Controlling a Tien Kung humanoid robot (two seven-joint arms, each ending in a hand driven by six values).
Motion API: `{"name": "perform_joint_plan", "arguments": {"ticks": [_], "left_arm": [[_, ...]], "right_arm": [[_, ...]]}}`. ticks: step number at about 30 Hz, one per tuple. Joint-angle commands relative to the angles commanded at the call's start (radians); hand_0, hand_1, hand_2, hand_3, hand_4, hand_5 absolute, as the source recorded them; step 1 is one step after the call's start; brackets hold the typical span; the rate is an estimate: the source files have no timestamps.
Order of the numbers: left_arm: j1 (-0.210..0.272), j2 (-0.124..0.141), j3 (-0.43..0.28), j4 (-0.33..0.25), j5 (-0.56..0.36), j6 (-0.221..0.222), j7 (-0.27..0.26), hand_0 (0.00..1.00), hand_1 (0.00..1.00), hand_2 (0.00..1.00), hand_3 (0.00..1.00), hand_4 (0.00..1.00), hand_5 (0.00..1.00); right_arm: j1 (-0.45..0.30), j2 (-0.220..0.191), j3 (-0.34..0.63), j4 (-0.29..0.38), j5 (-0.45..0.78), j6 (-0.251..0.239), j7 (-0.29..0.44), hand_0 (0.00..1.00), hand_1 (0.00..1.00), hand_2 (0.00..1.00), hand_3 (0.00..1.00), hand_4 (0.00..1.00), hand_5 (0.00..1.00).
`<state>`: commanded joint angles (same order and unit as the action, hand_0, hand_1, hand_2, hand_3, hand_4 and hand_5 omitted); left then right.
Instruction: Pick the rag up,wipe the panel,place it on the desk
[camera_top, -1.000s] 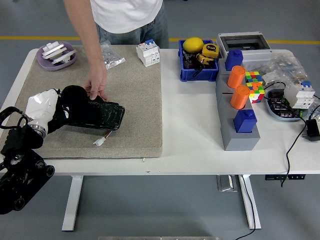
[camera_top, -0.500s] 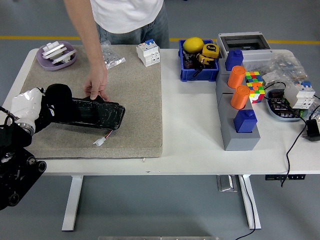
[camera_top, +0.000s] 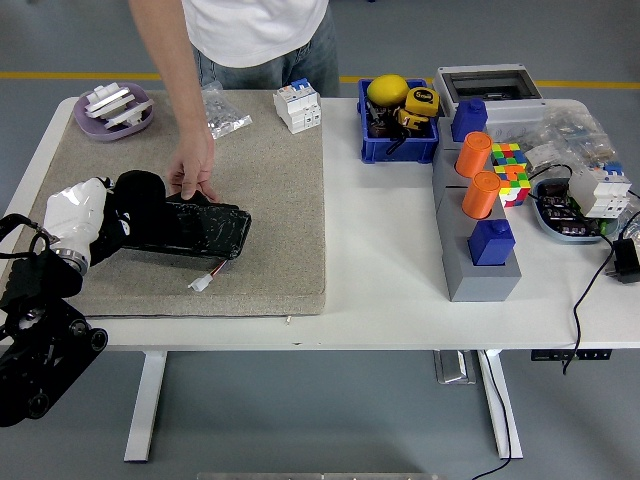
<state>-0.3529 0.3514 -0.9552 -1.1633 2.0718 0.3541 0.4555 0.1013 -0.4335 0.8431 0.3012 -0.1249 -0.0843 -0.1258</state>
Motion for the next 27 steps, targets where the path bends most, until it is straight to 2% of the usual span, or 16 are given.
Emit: {"name": "perform_joint_plan", "arguments": {"ticks": [5, 12, 27], "left_arm": [[-0.008, 0.003, 0.072, -0.063, -0.006, -0.006, 0.010, 0.278, 0.445, 0.553, 0.489, 0.116, 0.002], [-0.021, -0.007, 0.148, -0.137, -0.008, -0.014, 0.026, 0.279, 0.447, 0.553, 0.493, 0.138, 0.002], [-0.048, -0.033, 0.233, -0.171, -0.014, -0.020, 0.039, 0.282, 0.444, 0.552, 0.490, 0.137, 0.002]], "right_arm": [[0.000, -0.002, -0.003, -0.001, 0.003, 0.001, 0.001, 0.748, 0.623, 0.626, 0.561, 0.914, 0.424], [0.000, -0.004, -0.004, -0.001, 0.002, 0.001, 0.001, 0.748, 0.623, 0.625, 0.561, 0.915, 0.424], [0.003, -0.004, -0.012, -0.005, 0.012, 0.006, 0.001, 0.748, 0.623, 0.625, 0.560, 0.915, 0.421]]}}
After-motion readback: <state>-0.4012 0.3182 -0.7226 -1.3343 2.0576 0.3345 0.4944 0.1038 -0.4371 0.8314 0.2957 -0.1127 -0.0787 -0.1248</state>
